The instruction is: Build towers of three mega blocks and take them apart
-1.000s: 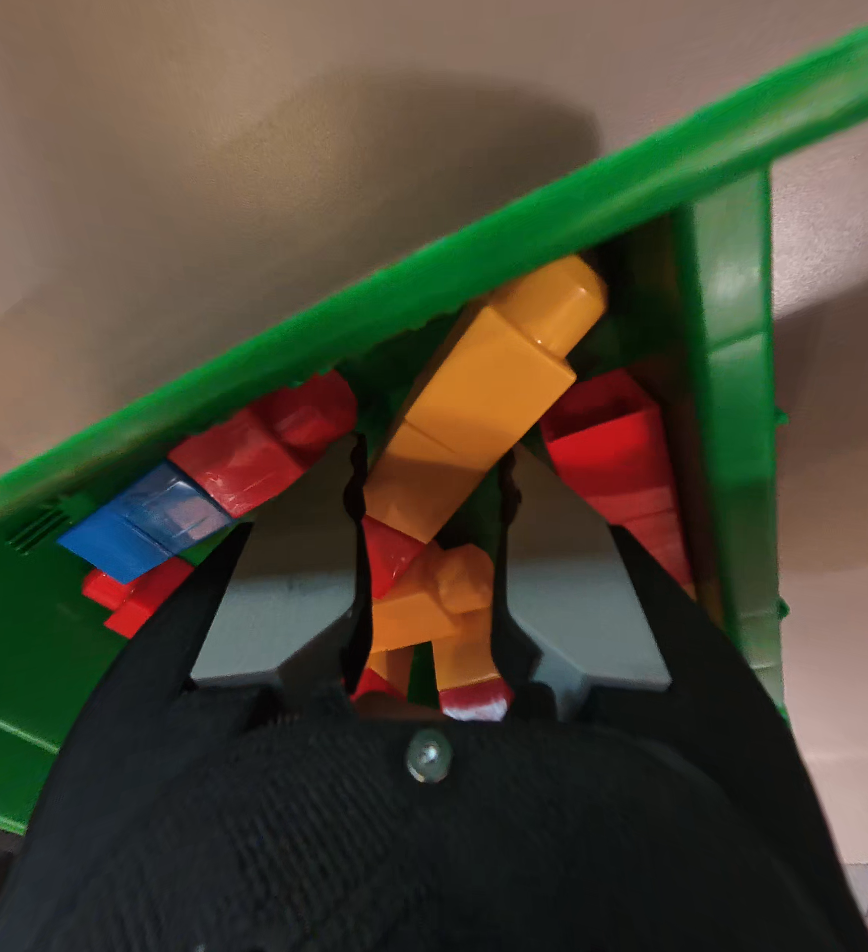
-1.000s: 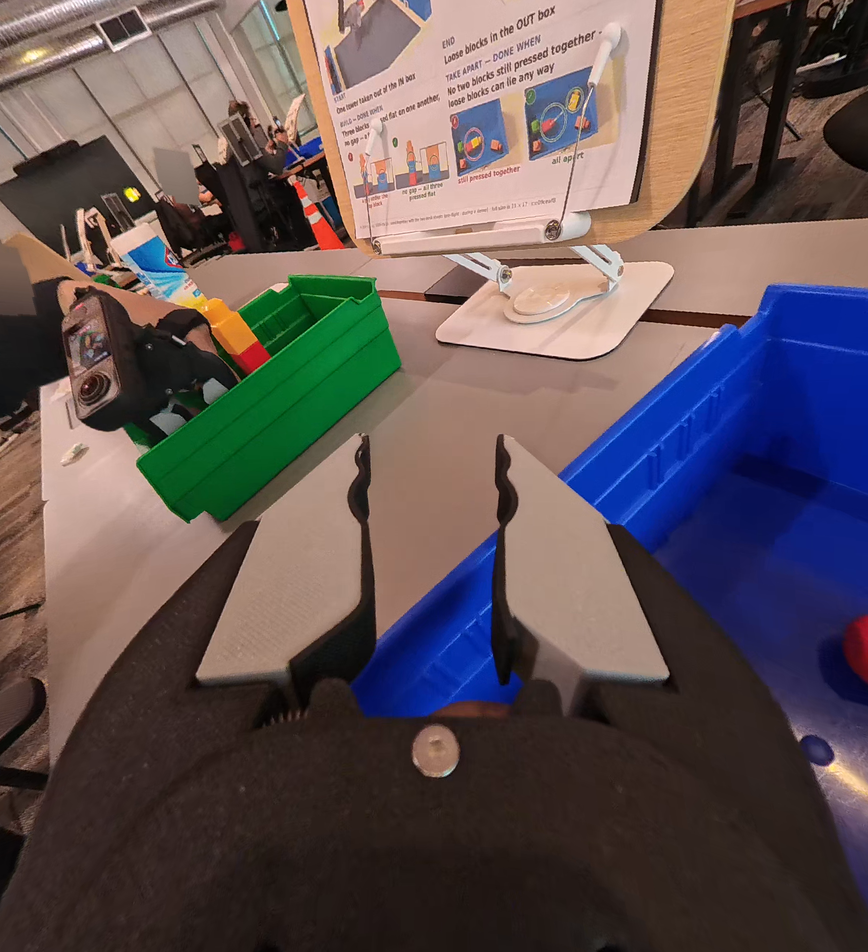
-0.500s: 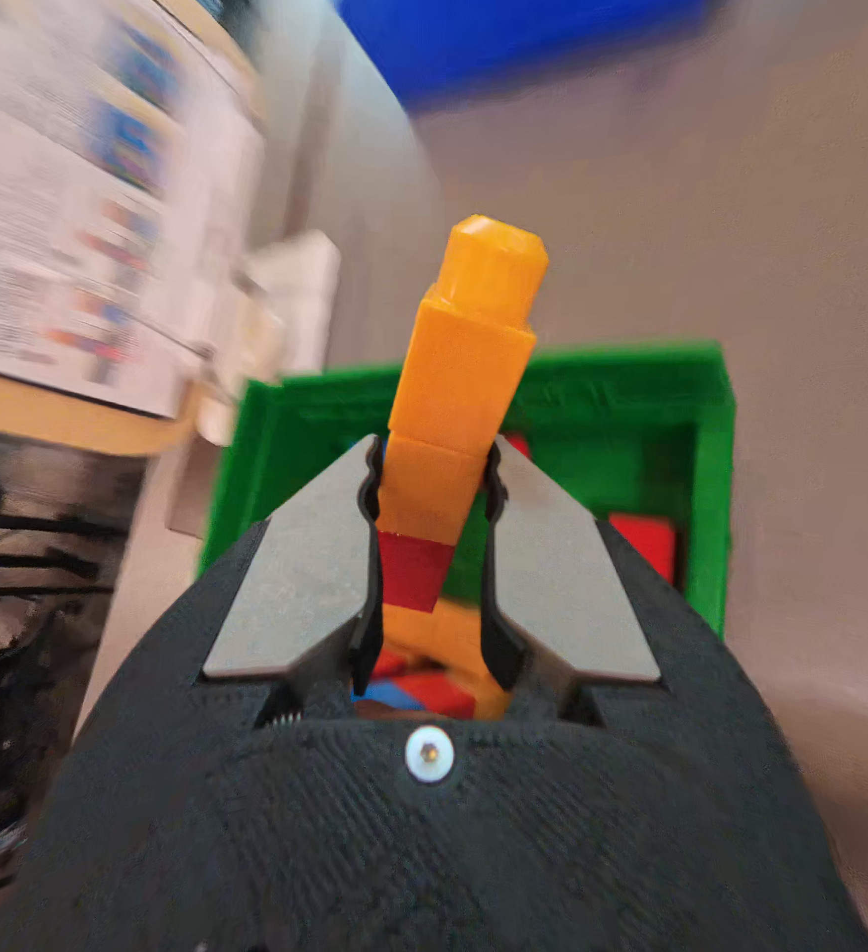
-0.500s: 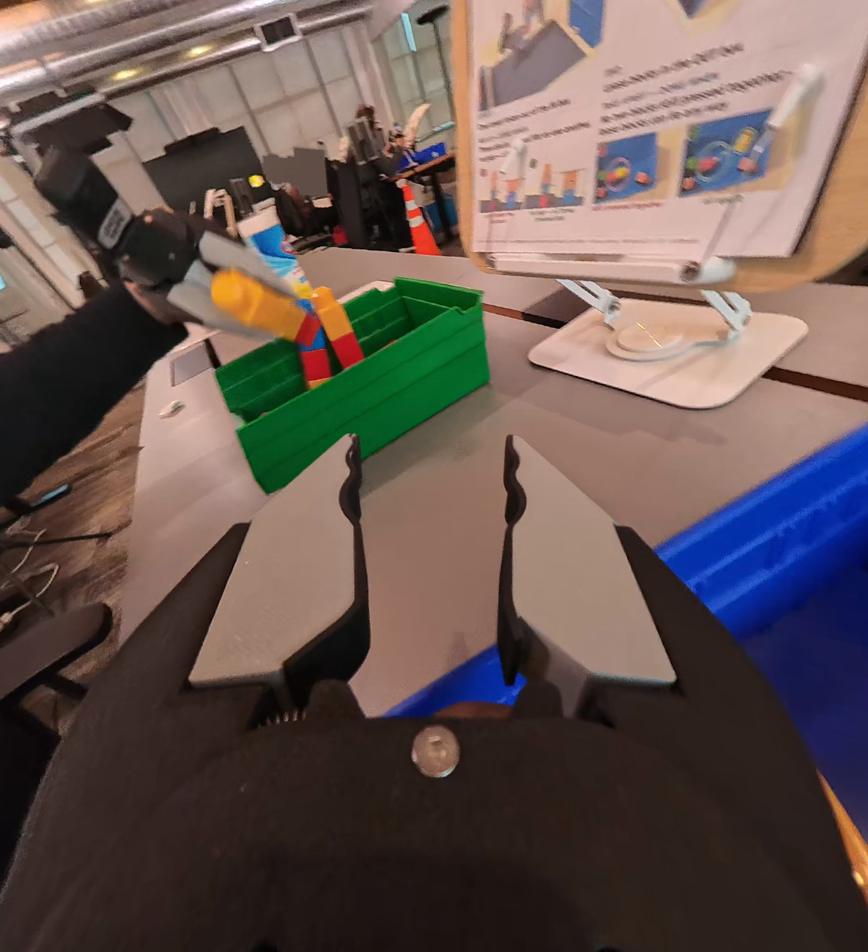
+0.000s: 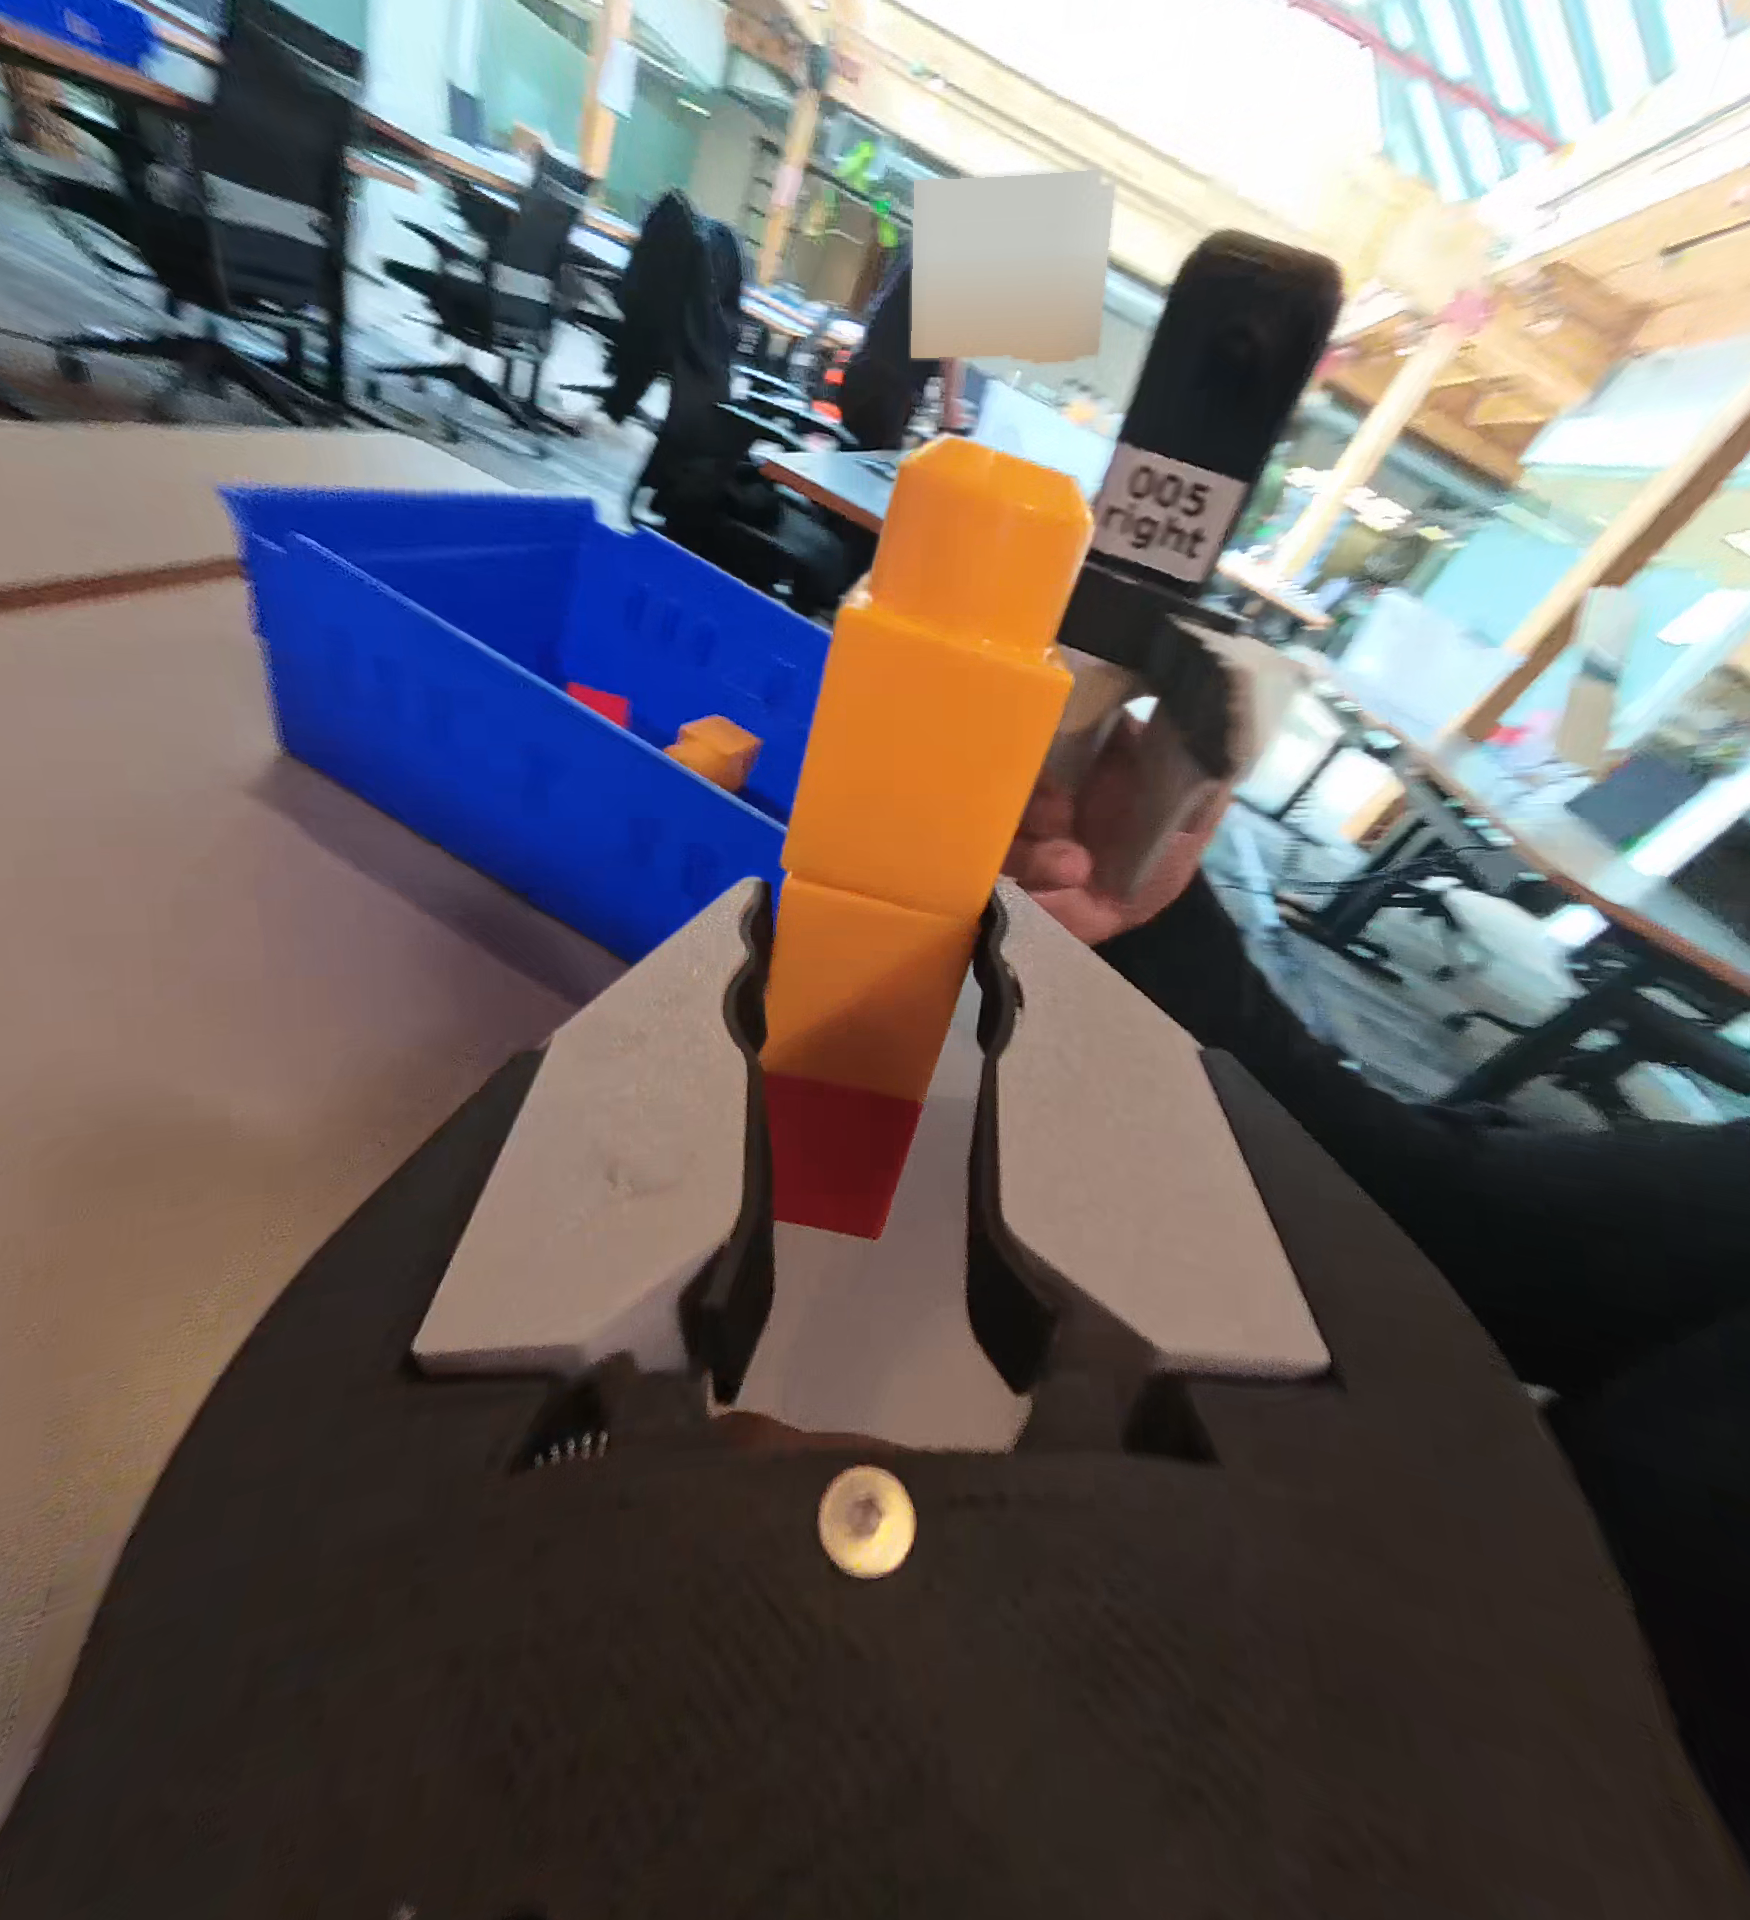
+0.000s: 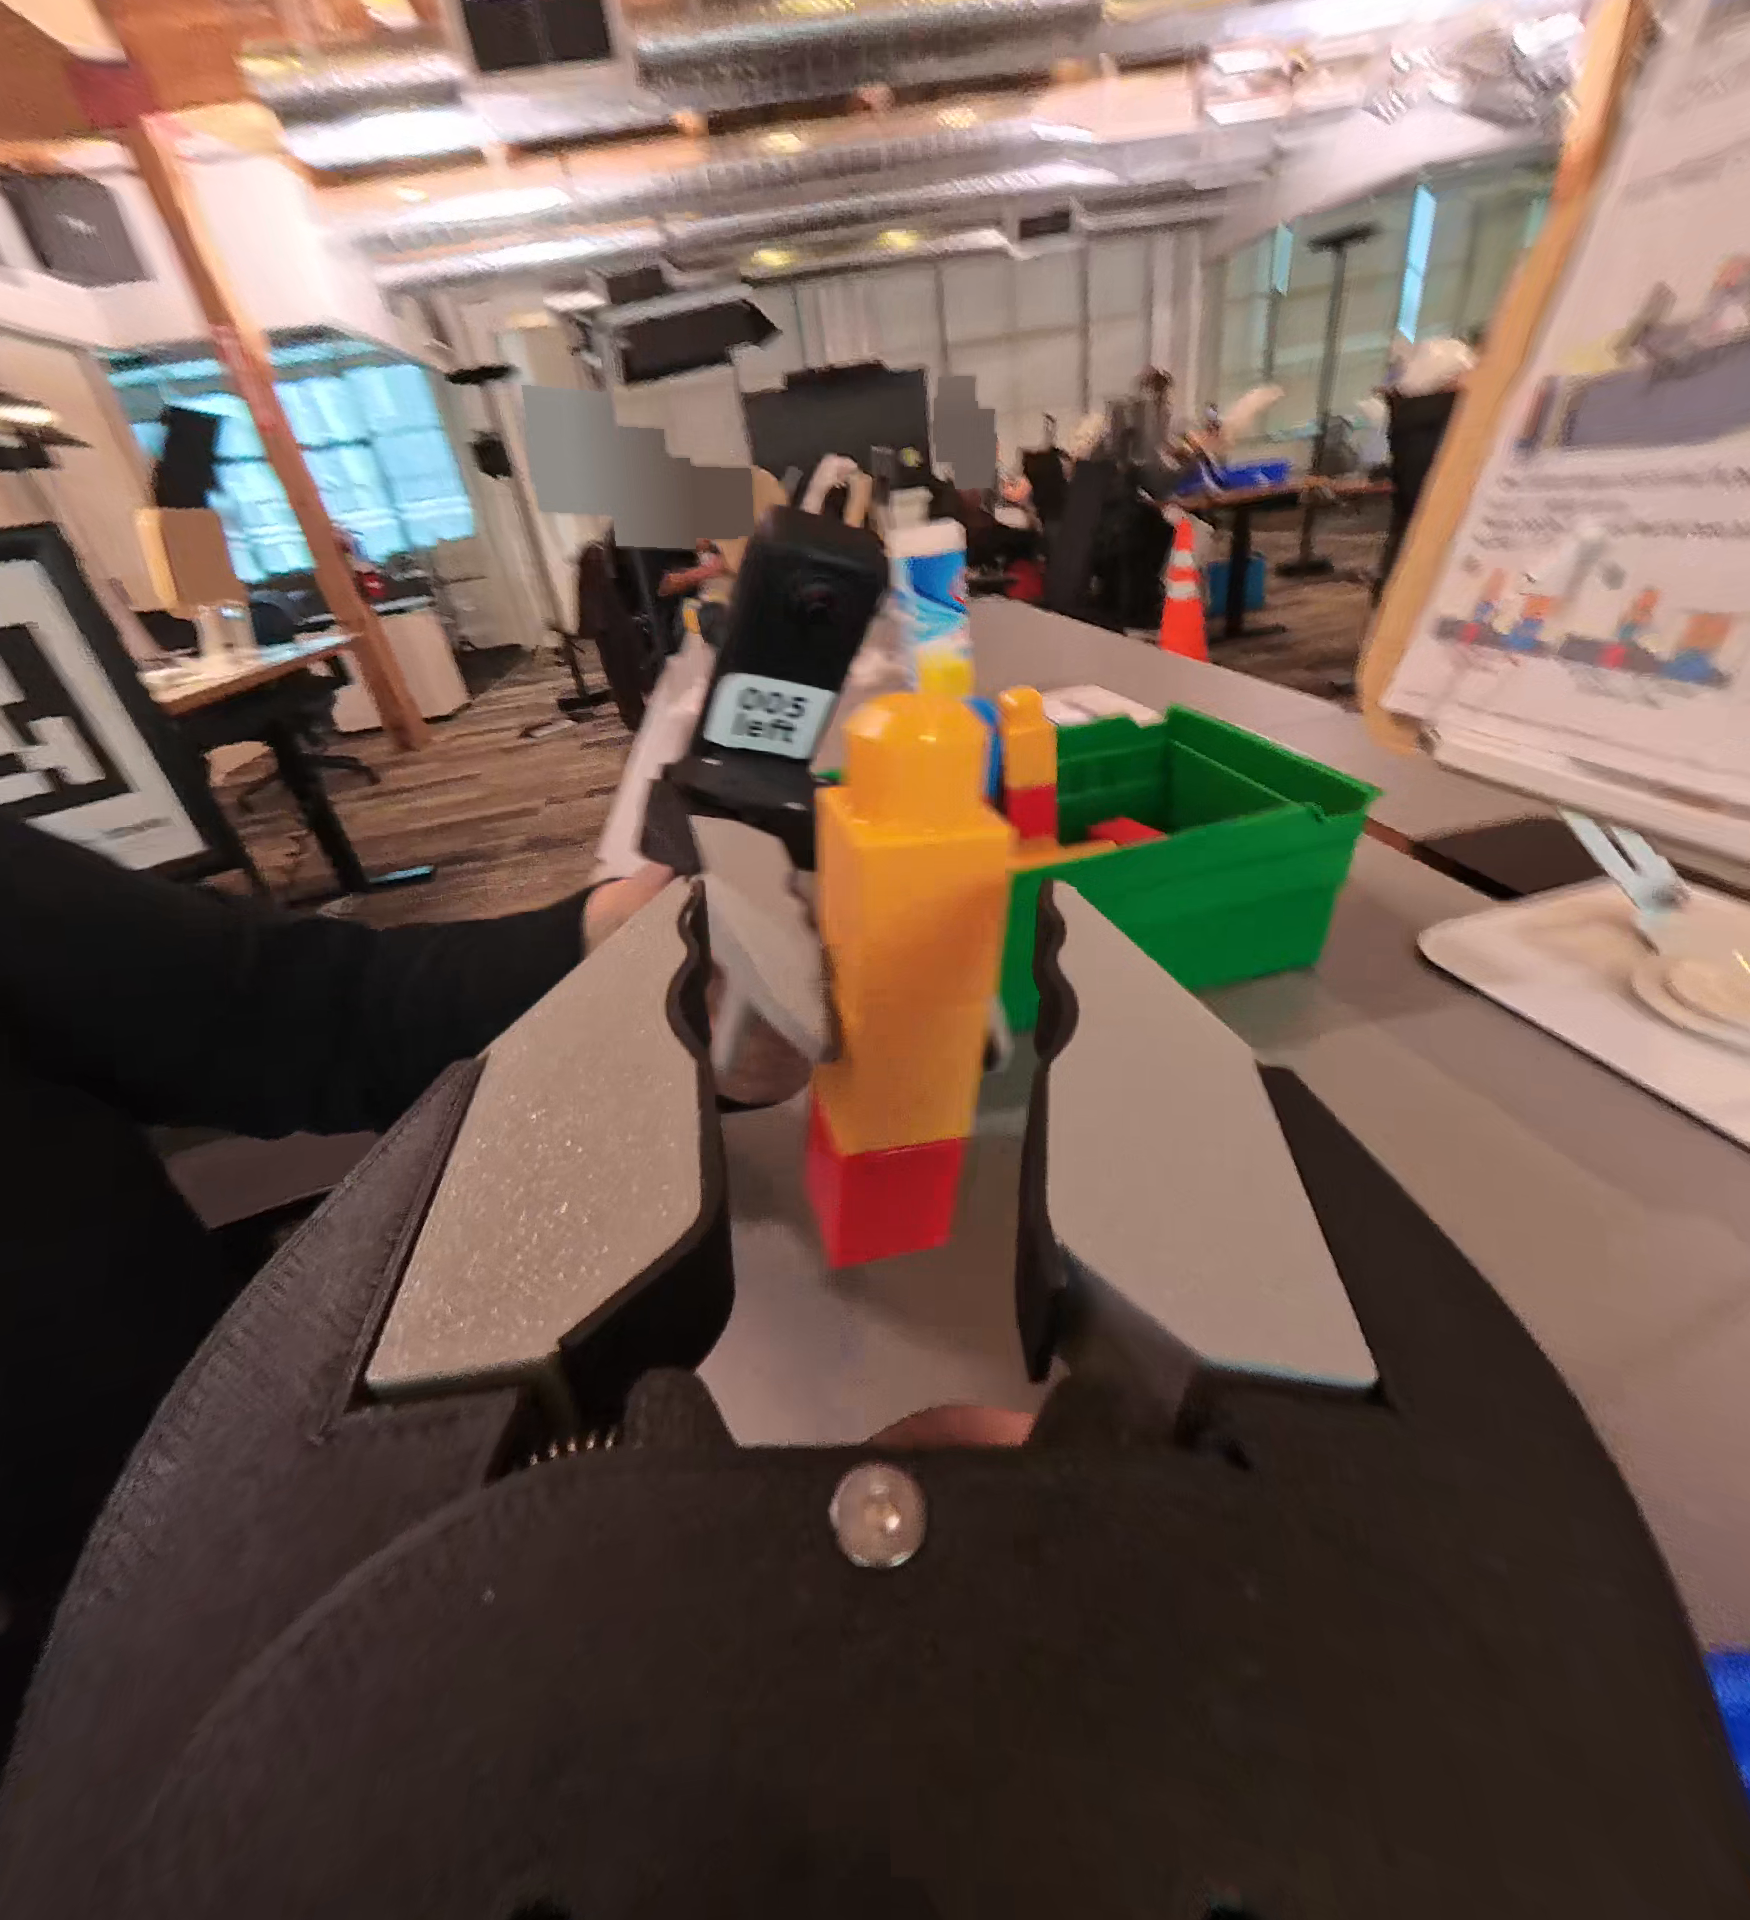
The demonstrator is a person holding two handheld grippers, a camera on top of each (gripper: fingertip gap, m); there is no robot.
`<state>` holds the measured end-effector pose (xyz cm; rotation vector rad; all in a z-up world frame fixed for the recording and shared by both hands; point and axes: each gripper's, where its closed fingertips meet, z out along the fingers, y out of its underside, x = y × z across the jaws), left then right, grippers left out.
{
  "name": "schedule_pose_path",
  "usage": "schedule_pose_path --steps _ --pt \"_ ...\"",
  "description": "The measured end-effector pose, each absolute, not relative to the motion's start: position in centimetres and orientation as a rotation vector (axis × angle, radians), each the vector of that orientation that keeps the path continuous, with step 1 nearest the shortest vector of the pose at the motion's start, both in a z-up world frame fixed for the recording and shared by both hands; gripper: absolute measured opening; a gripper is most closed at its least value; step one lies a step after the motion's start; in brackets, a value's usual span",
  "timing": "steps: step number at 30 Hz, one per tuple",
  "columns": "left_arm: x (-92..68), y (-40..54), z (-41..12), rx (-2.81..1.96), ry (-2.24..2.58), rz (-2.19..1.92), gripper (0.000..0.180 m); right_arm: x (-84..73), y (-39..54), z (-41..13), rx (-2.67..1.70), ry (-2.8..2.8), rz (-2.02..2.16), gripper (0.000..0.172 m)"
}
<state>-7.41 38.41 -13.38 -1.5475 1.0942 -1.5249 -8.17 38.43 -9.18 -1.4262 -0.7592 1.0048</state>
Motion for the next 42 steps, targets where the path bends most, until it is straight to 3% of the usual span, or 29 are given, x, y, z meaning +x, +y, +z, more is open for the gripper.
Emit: schedule_pose_path --steps 4,5,6,11,13,20,22,24,28,31,33,36,38,42 --pt "-6.6 37.0 -15.2 -1.544 1.223 -1.504 0.038 -8.6 39.0 -10.5 -1.499 -0.748 1.075 0.060" --pt "-6.5 36.7 -15.5 -1.534 1.245 -1.490 0.038 -8.9 38.7 -10.8 -1.507 -0.776 1.106 0.040" --pt "-6.4 36.4 -15.7 -1.526 1.255 -1.498 0.037 -9.3 38.3 -10.9 -1.517 -0.786 1.149 0.035" --pt "-6.9 36.4 -16.3 -1.488 1.288 -1.398 0.036 -9.3 39.0 -10.5 -1.526 -0.700 1.185 0.034" --pt "-6.9 36.6 -16.7 -1.455 1.309 -1.314 0.048 -9.5 38.8 -10.4 -1.529 -0.690 1.230 0.034" --pt "-7.0 36.3 -17.2 -1.443 1.378 -1.203 0.035 -11.2 38.0 -11.3 -1.541 -0.778 1.226 0.035" --pt "-7.0 35.4 -17.3 -1.445 1.416 -1.245 0.035 -11.6 37.1 -11.5 -1.541 -0.846 1.233 0.047" --pt "-7.0 34.4 -17.3 -1.439 1.446 -1.303 0.035 -12.1 36.5 -12.0 -1.538 -0.913 1.213 0.034" --pt "-6.9 36.6 -17.1 -1.479 1.336 -1.172 0.034 -11.6 38.7 -12.1 -1.571 -0.842 0.988 0.034" --pt "-7.5 40.8 -17.1 -1.424 1.222 -0.699 0.035 -10.9 41.4 -12.1 -1.585 -0.722 0.636 0.034" --pt "-7.1 38.5 -16.8 -1.411 1.284 -0.911 0.035 -12.4 39.3 -11.3 -1.470 -0.880 0.596 0.033" --pt "-7.7 33.0 -14.2 -1.346 1.356 -1.595 0.035 -11.7 35.2 -7.4 -1.286 -0.876 1.095 0.033" --pt "-8.1 32.8 -13.3 -1.352 1.304 -1.758 0.035 -8.3 35.2 -4.4 -1.158 -0.714 1.256 0.033" --pt "-7.7 35.9 -15.3 -1.415 1.285 -1.448 0.035 3.0 41.8 -6.2 -1.422 -0.327 0.486 0.033"
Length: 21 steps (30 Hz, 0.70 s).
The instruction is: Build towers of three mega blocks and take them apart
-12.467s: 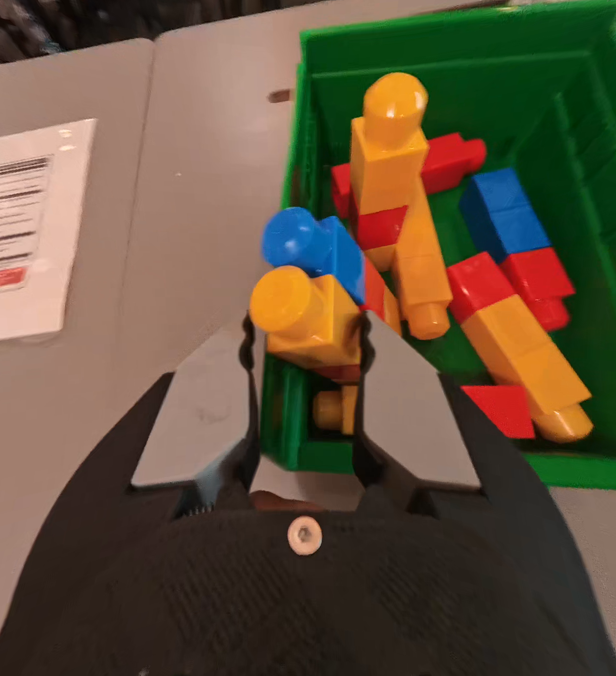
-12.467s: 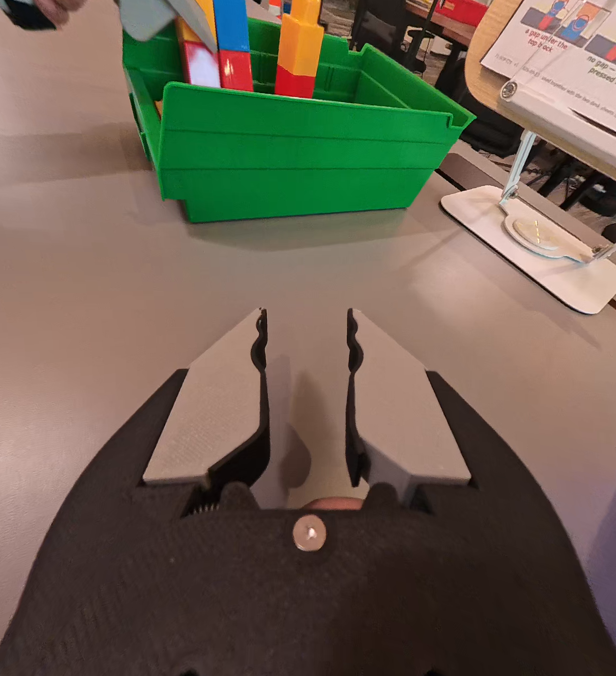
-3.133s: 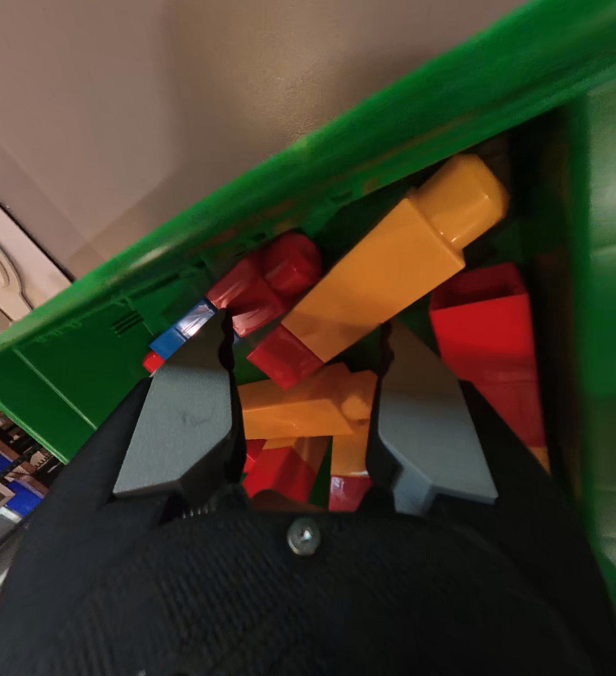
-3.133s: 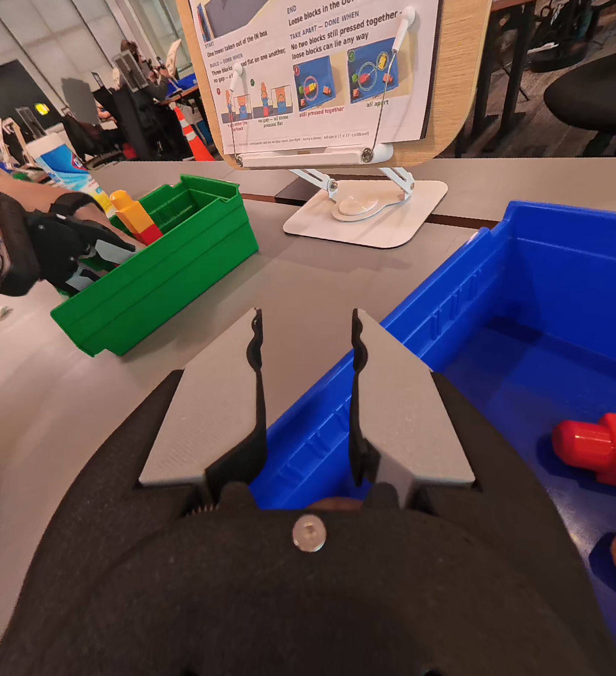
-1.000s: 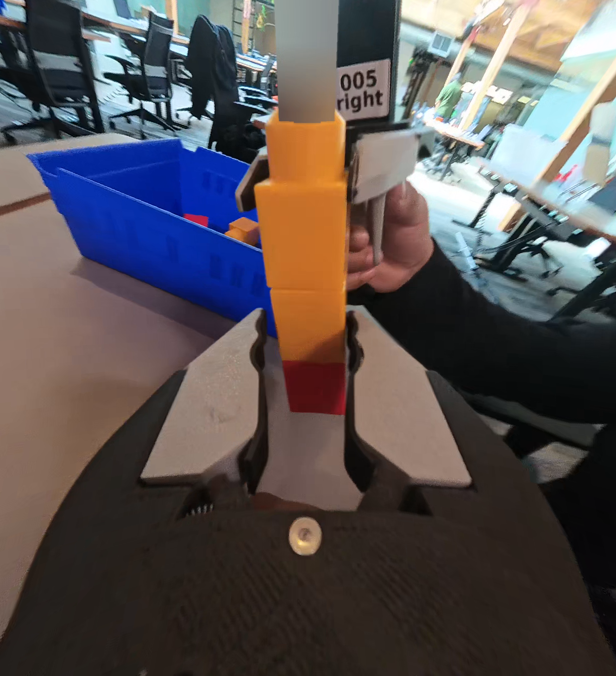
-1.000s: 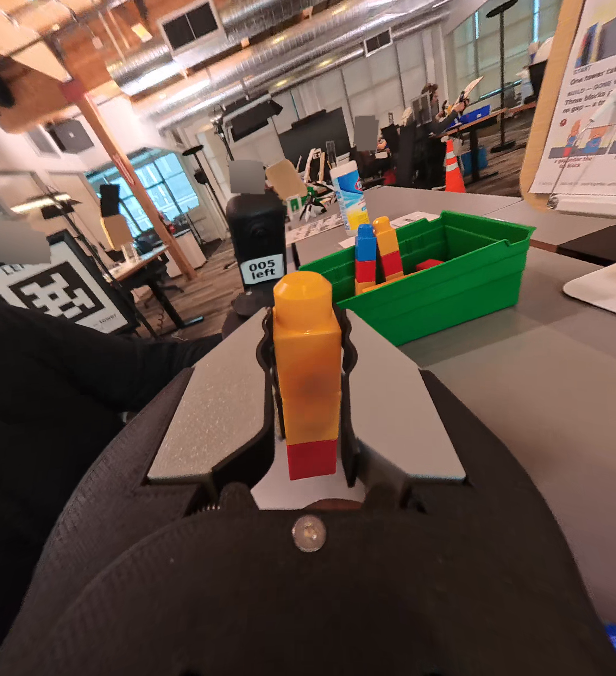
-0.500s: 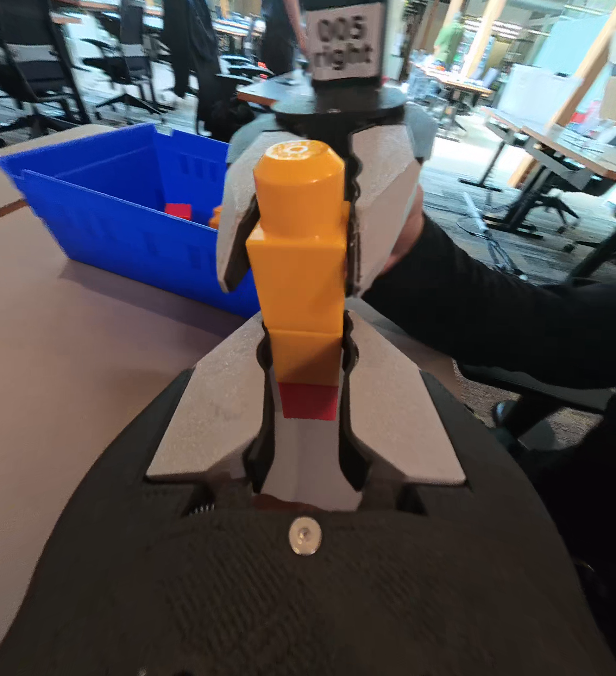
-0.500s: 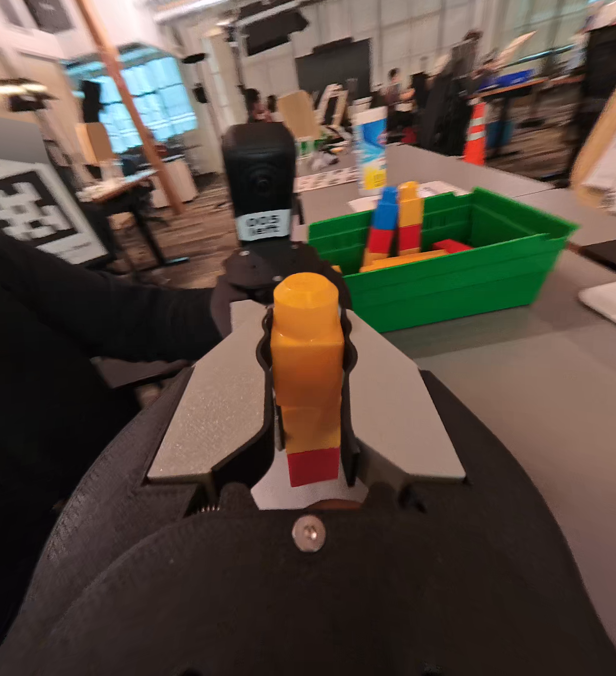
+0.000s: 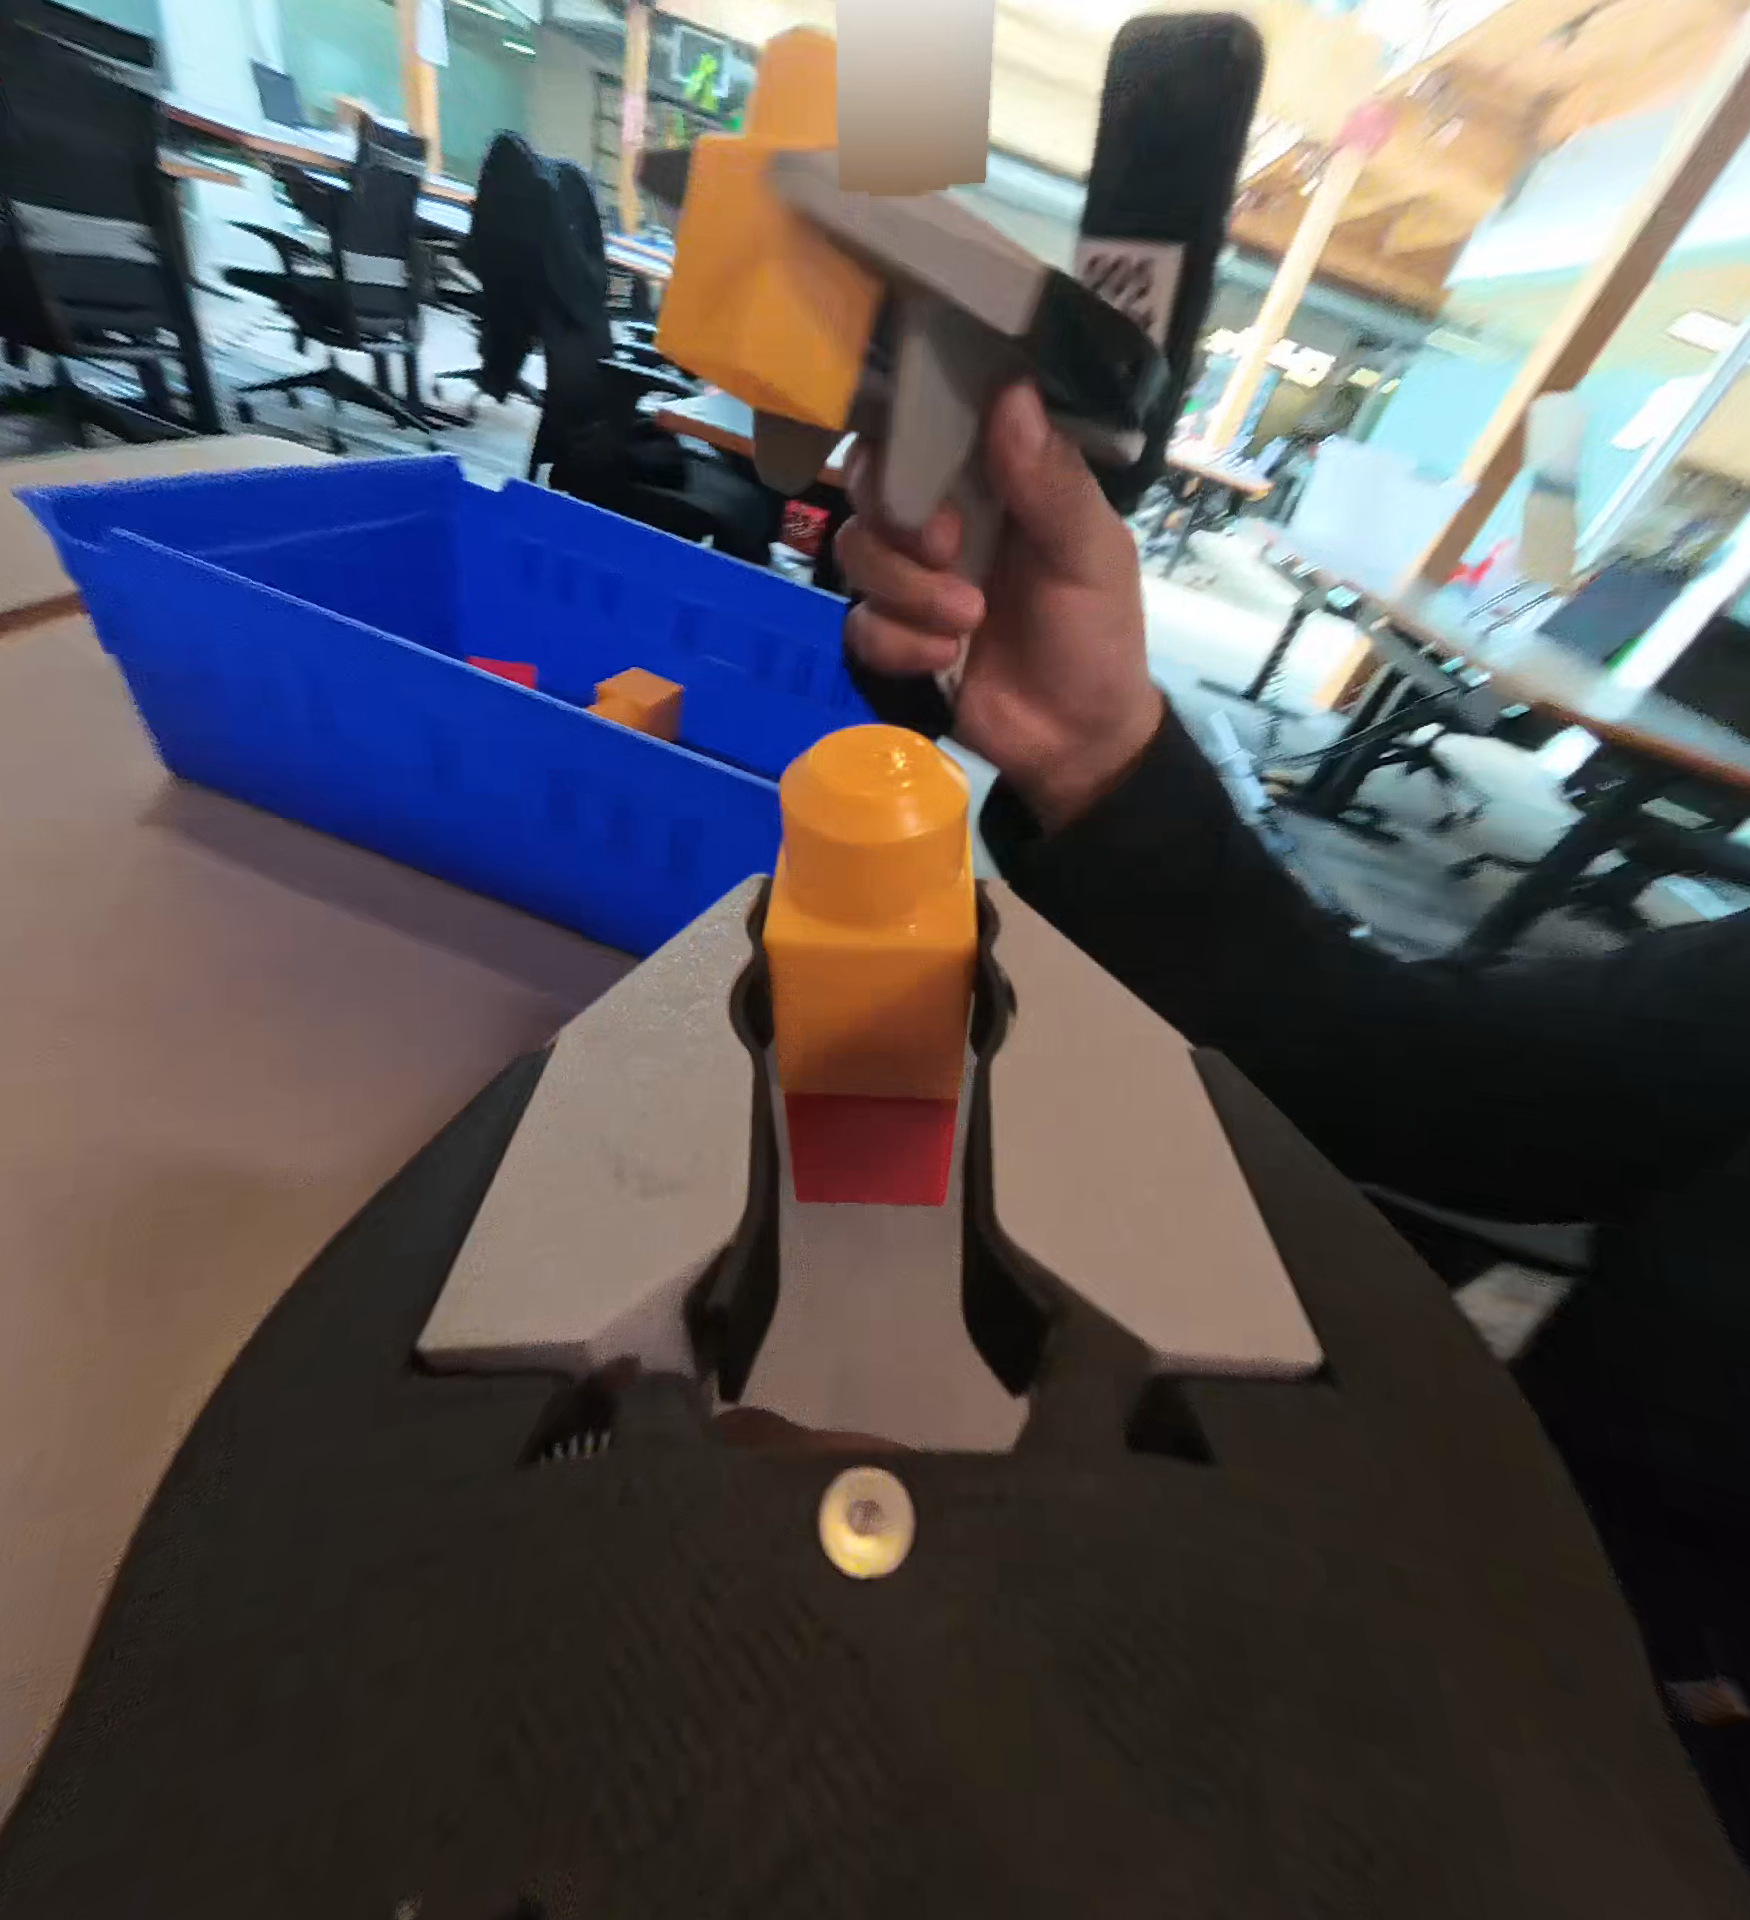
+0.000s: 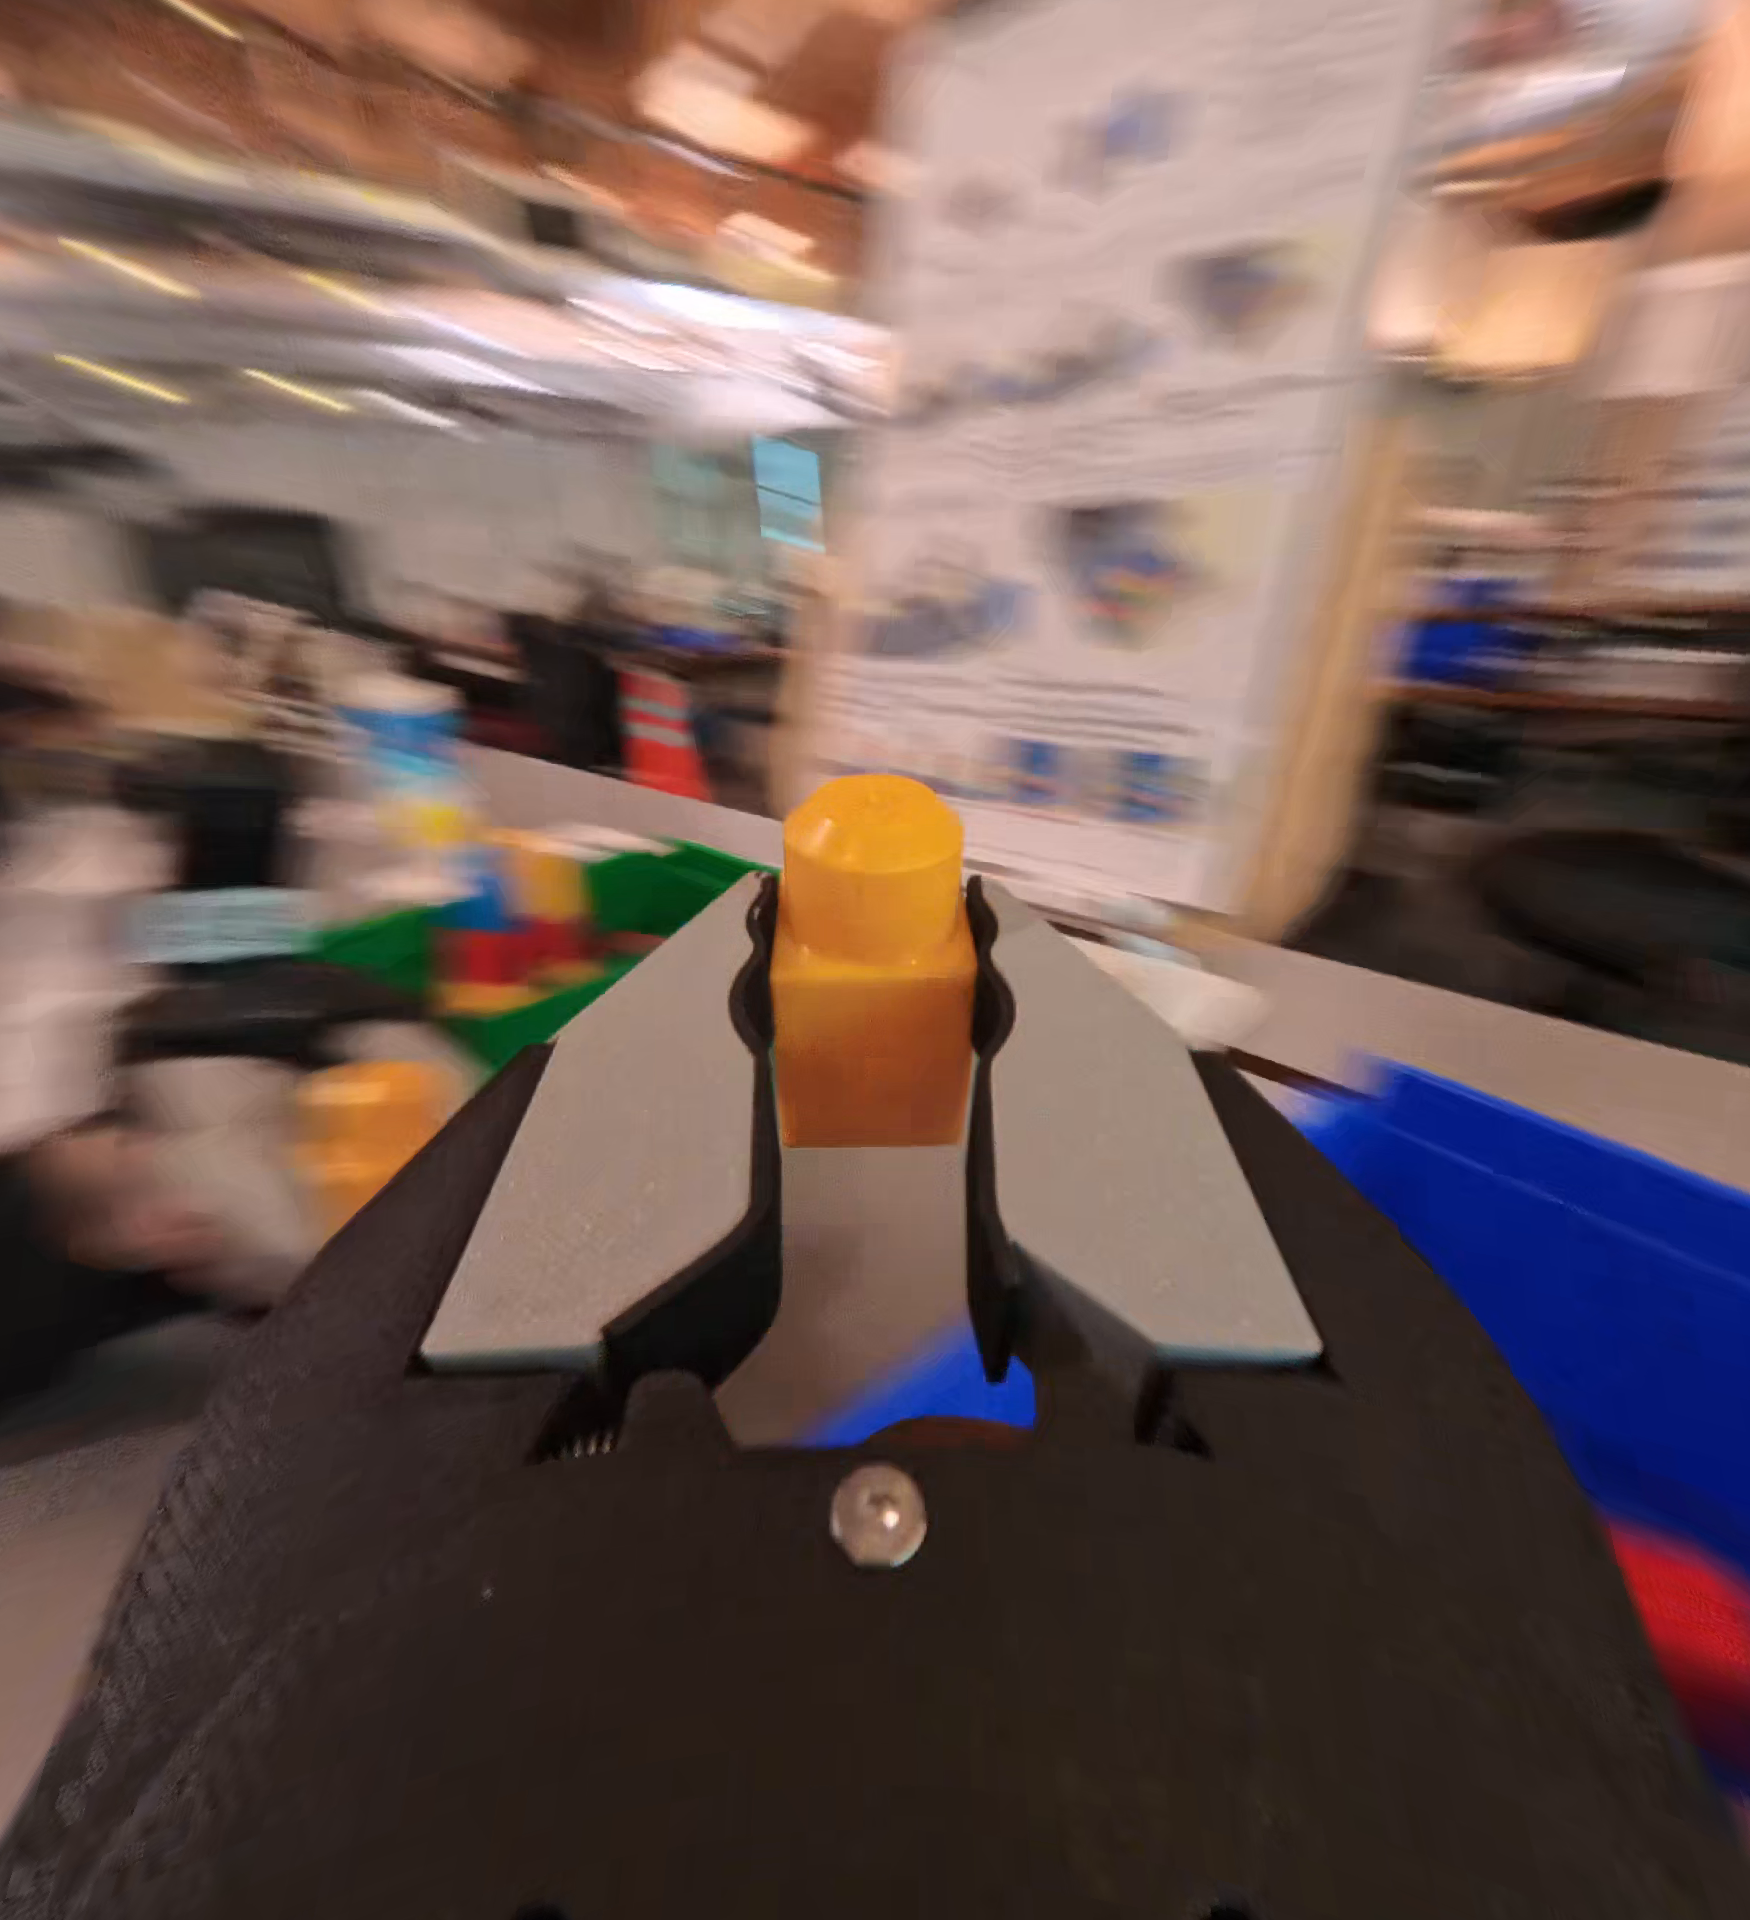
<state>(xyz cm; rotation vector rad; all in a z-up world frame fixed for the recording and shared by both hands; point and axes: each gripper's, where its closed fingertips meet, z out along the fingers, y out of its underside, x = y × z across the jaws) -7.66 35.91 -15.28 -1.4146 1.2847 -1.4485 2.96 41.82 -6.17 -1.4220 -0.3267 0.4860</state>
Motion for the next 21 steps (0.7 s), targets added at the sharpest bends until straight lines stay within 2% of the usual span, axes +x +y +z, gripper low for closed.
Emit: schedule_pose_path --steps 2,4,6,7,11,13,17,18,20,21 --pt "-7.4 36.0 -15.5 -1.413 1.283 -1.404 0.035 10.0 43.5 -9.0 -1.608 -0.117 0.119 0.033" --pt "-7.1 36.1 -15.6 -1.418 1.271 -1.388 0.034 12.9 44.5 -13.6 -1.834 -0.051 0.025 0.034" --pt "-6.9 36.1 -15.8 -1.426 1.276 -1.377 0.034 12.5 45.2 -16.0 -1.945 -0.076 0.085 0.056" --pt "-7.0 36.2 -15.9 -1.427 1.274 -1.375 0.034 11.4 45.3 -15.6 -1.916 -0.110 0.138 0.060" --pt "-7.2 36.1 -15.5 -1.415 1.269 -1.424 0.034 -1.4 40.7 -10.2 -1.593 -0.565 0.761 0.048" --pt "-7.3 36.1 -15.4 -1.409 1.276 -1.419 0.034 -6.3 37.8 -9.9 -1.536 -0.761 0.977 0.051" --pt "-7.2 36.0 -16.1 -1.409 1.321 -1.349 0.034 -10.4 37.2 -11.9 -1.581 -0.886 1.008 0.053" --pt "-7.1 35.9 -16.1 -1.408 1.326 -1.339 0.034 -11.2 36.8 -12.3 -1.585 -0.914 1.030 0.050" --pt "-7.0 35.7 -16.2 -1.402 1.337 -1.327 0.035 -11.7 37.3 -13.4 -1.626 -0.934 0.973 0.027" --pt "-7.0 35.8 -16.3 -1.407 1.339 -1.314 0.035 -11.8 37.4 -13.5 -1.631 -0.934 0.969 0.027"
